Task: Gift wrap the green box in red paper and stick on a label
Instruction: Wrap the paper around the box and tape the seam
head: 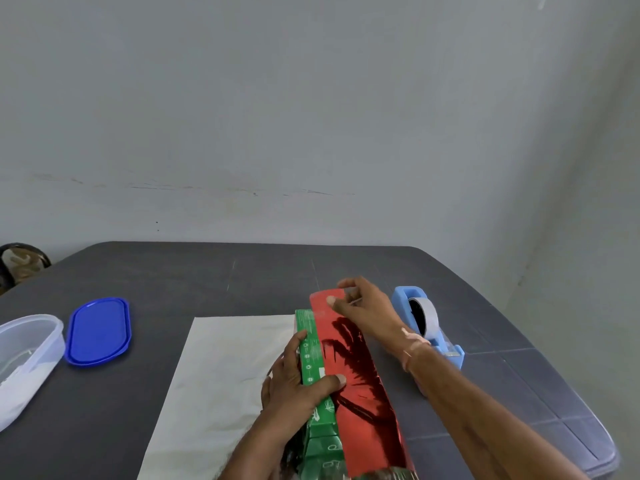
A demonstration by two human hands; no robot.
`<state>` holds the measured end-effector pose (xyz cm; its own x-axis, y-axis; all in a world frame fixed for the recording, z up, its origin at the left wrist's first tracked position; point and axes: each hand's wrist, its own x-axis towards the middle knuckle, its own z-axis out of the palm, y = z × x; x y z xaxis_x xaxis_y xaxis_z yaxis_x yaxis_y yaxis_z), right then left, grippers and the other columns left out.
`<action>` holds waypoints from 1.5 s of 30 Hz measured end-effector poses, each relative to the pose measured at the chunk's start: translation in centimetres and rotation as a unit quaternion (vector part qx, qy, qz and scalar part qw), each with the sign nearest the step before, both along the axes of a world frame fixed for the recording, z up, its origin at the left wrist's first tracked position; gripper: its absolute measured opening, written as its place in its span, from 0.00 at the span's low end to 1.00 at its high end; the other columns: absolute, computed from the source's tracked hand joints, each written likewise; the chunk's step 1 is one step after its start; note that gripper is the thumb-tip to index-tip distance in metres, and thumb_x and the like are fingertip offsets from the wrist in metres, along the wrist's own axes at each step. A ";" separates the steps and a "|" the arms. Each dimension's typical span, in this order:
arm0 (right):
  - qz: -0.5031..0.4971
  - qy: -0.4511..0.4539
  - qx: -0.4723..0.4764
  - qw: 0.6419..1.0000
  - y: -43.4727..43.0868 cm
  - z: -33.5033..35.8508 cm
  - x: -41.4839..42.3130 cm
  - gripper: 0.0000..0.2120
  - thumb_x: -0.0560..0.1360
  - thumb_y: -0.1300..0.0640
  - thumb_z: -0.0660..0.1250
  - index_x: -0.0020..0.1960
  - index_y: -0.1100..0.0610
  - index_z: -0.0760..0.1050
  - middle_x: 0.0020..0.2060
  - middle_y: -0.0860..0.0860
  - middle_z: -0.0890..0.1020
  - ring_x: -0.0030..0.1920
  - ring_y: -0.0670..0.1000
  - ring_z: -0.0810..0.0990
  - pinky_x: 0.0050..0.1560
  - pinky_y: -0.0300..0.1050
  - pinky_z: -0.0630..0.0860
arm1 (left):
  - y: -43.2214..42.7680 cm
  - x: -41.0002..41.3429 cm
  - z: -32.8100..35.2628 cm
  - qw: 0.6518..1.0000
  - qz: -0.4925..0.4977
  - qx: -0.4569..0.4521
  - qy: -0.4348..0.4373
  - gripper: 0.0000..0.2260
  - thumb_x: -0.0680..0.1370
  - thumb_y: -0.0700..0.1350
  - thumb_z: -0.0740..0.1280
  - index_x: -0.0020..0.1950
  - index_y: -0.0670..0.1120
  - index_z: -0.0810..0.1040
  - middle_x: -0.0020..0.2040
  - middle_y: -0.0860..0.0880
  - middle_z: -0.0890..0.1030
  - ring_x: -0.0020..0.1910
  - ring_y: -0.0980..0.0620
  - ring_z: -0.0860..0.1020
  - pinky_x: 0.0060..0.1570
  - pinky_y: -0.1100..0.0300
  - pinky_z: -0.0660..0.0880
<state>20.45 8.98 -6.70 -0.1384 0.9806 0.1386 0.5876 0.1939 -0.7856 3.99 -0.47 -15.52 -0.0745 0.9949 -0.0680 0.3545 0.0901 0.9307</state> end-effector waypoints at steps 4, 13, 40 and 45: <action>-0.068 0.073 0.096 0.990 -4.4 -0.4 4.5 0.09 0.76 0.53 0.75 0.55 0.49 0.81 0.47 0.47 0.83 0.42 0.40 0.81 0.43 0.30 0.75 | -0.4 -0.1 1.2 1.000 -0.002 -0.006 -0.009 0.41 0.55 0.74 0.71 0.64 0.82 0.55 0.67 0.58 0.77 0.69 0.49 0.73 0.72 0.45 0.66; -0.227 0.021 -0.086 0.970 -7.7 -1.9 13.8 0.20 0.77 0.41 0.71 0.52 0.59 0.84 0.51 0.57 0.85 0.47 0.54 0.82 0.46 0.51 0.79 | -1.7 0.0 2.2 0.998 -0.010 -0.028 -0.049 0.44 0.54 0.73 0.73 0.68 0.78 0.58 0.66 0.54 0.72 0.69 0.45 0.72 0.73 0.43 0.67; -0.248 0.289 -0.189 0.905 -8.2 -0.8 13.7 0.14 0.76 0.58 0.75 0.55 0.66 0.79 0.61 0.61 0.78 0.56 0.65 0.83 0.46 0.64 0.85 | -1.3 0.2 1.9 0.997 -0.030 -0.014 -0.074 0.49 0.51 0.73 0.71 0.71 0.74 0.58 0.63 0.54 0.68 0.63 0.49 0.67 0.71 0.46 0.65; -0.251 0.324 -0.172 0.896 -8.0 -1.6 13.7 0.13 0.73 0.58 0.76 0.53 0.65 0.82 0.60 0.62 0.79 0.60 0.63 0.81 0.46 0.63 0.85 | -1.2 0.1 1.6 0.997 -0.031 -0.019 -0.068 0.49 0.52 0.74 0.71 0.71 0.75 0.57 0.64 0.53 0.67 0.72 0.43 0.68 0.72 0.44 0.65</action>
<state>34.14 1.01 -8.25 0.3316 0.8975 -0.2908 -0.0667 -0.2852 -0.9562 4.12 -1.64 -13.95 -0.0012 0.9938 -0.1114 0.2304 0.1087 0.9670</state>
